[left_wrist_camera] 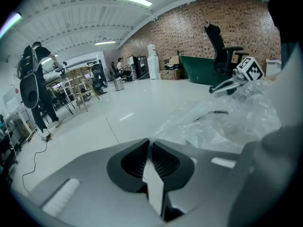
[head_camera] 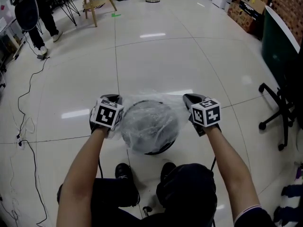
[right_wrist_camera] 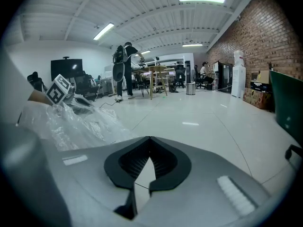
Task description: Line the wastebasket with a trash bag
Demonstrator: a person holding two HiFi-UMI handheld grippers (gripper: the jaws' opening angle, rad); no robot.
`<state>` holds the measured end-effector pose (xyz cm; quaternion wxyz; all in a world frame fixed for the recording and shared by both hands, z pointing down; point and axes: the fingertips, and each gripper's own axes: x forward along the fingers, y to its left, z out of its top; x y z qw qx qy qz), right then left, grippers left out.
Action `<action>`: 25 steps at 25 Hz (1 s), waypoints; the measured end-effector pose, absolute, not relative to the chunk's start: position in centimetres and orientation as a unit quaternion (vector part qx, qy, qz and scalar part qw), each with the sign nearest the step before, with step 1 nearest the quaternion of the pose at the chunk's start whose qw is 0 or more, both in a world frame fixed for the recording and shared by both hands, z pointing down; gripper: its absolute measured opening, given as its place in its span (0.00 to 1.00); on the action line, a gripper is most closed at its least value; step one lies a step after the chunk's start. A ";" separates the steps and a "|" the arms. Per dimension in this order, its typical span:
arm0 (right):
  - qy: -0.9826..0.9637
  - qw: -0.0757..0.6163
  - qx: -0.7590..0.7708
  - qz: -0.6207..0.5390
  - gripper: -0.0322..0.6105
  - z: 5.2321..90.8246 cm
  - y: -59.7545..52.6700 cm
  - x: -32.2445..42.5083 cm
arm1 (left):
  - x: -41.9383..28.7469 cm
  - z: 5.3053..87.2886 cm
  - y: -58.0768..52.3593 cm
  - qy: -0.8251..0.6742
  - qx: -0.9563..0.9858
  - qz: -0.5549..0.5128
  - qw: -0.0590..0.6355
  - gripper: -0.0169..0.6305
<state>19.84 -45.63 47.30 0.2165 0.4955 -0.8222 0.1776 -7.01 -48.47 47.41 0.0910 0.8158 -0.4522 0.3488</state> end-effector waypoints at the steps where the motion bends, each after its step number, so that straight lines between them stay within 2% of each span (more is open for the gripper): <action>1: -0.821 0.219 0.495 0.180 0.05 47.9 -45.8 19.8 | -7.0 47.9 -48.7 -0.449 0.816 0.352 0.094 0.04; 25: -0.823 0.263 0.433 0.258 0.05 58.9 -44.3 17.9 | -9.1 59.0 -46.5 -0.389 0.812 0.392 0.188 0.04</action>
